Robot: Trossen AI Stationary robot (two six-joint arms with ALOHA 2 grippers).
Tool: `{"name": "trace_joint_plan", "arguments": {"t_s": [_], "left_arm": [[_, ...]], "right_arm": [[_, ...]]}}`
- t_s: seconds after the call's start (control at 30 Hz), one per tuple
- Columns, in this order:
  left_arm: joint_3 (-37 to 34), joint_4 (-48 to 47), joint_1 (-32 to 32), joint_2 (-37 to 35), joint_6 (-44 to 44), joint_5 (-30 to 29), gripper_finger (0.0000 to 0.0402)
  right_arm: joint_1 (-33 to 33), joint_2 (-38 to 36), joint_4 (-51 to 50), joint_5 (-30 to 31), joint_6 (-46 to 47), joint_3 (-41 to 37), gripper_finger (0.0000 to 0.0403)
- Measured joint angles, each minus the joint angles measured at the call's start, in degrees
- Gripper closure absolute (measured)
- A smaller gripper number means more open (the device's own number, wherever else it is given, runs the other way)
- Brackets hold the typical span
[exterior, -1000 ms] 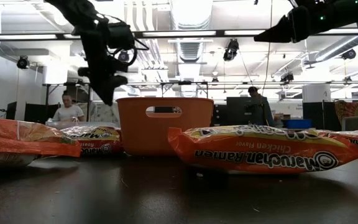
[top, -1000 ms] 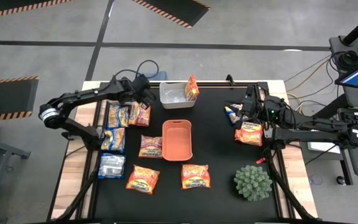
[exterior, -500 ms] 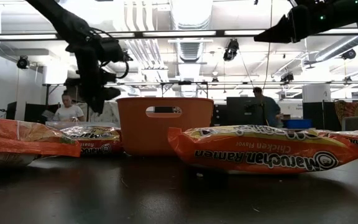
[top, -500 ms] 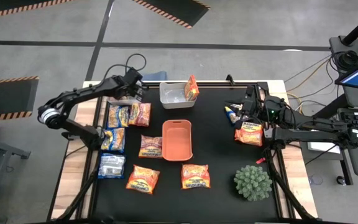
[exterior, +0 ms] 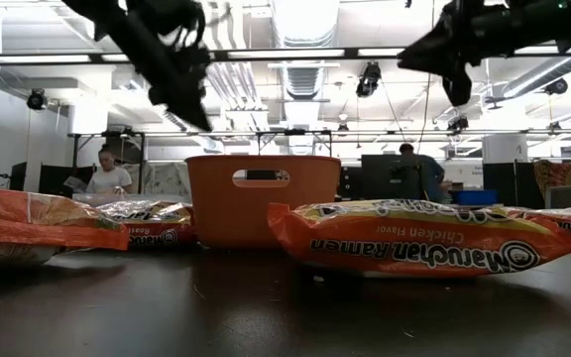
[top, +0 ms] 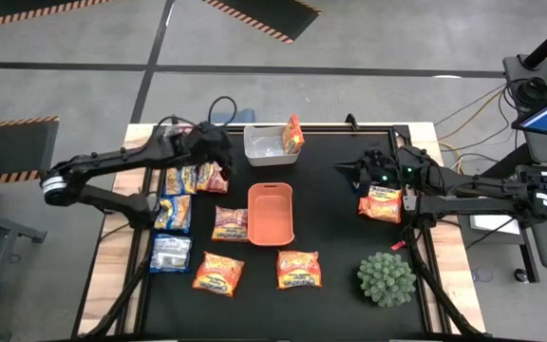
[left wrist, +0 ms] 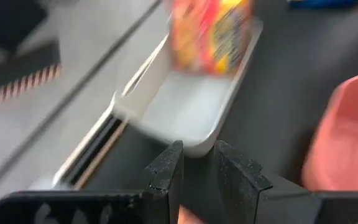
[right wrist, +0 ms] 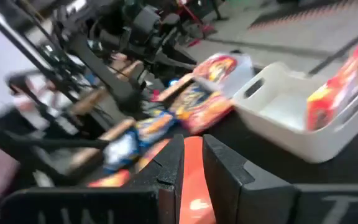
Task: Sort Maruchan noodles
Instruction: Put the blue bag into the orange bin
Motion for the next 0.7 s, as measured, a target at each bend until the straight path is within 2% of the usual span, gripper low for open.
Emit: {"name": "trace_joint_plan", "arguments": {"t_s": [0.1,0.23,0.43,0.57,0.7], "left_arm": [[0.0,4.6,-4.0,-0.3,3.5,0.0,0.0326],[0.0,8.5,-7.9,-0.1,7.7,0.1,0.0326],[0.0,8.0,-10.8,0.3,9.2,0.1,0.0326],[0.0,7.9,-11.8,0.2,9.2,0.0,0.0326],[0.0,8.0,-12.2,0.2,9.0,0.1,0.0326]], "right_arm": [[0.7,3.4,-1.1,0.0,4.8,2.7,0.0355],[2.6,10.1,-9.2,0.0,7.8,8.4,0.0355],[3.5,20.6,-34.3,0.5,11.8,18.6,0.0355],[3.4,26.6,-50.6,4.7,12.4,24.7,0.0355],[3.3,31.8,-62.2,10.2,12.5,29.9,0.0354]]}}
